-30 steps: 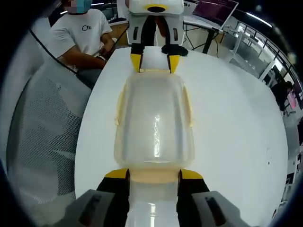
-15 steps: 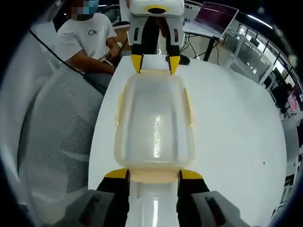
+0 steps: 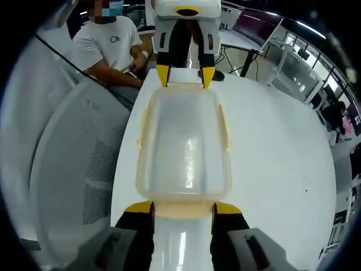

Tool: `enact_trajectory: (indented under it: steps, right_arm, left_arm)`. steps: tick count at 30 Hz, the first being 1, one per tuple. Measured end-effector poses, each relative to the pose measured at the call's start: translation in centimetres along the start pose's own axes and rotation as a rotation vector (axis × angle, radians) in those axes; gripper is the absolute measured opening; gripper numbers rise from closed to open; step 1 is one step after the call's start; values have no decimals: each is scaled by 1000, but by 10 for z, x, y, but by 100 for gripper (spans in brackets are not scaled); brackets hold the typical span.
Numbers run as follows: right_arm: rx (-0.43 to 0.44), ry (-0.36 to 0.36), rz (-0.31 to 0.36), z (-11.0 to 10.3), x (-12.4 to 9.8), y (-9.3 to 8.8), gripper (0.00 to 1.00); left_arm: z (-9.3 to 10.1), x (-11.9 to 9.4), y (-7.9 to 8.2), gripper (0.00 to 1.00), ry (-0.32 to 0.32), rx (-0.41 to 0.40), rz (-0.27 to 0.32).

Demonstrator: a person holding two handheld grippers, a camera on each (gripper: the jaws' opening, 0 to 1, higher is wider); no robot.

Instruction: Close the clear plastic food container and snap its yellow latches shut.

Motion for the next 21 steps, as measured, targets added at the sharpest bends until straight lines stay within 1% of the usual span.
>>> enact_trajectory:
  steps: [6,11,16,21]
  right_arm:
    - [-5,-9,1,3,-14,-17,37]
    - [-1,-9,-1,3,-23,-35,37]
    - [5,-14,5,5,-32,-49,37]
    - [10,-18,8,6,-39,-64,37]
  left_arm:
    - [-1,1,22,36,6,-6,12]
    - [-3,8,41,37,5,3,-2]
    - [-6,11,58,36,6,9,-10]
    - [-7,15,72,37,8,15,-16]
Point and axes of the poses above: the point that each gripper's makers call its tool centre point, and the gripper's own axes: x roughly forward along the fingers, z roughly to its right, y roughly out of its top, the point moved 2 cm from there along -x, roughly backward along the fingers, and after that the axes turned 10 degrees about -y, right-handed, at the moved point
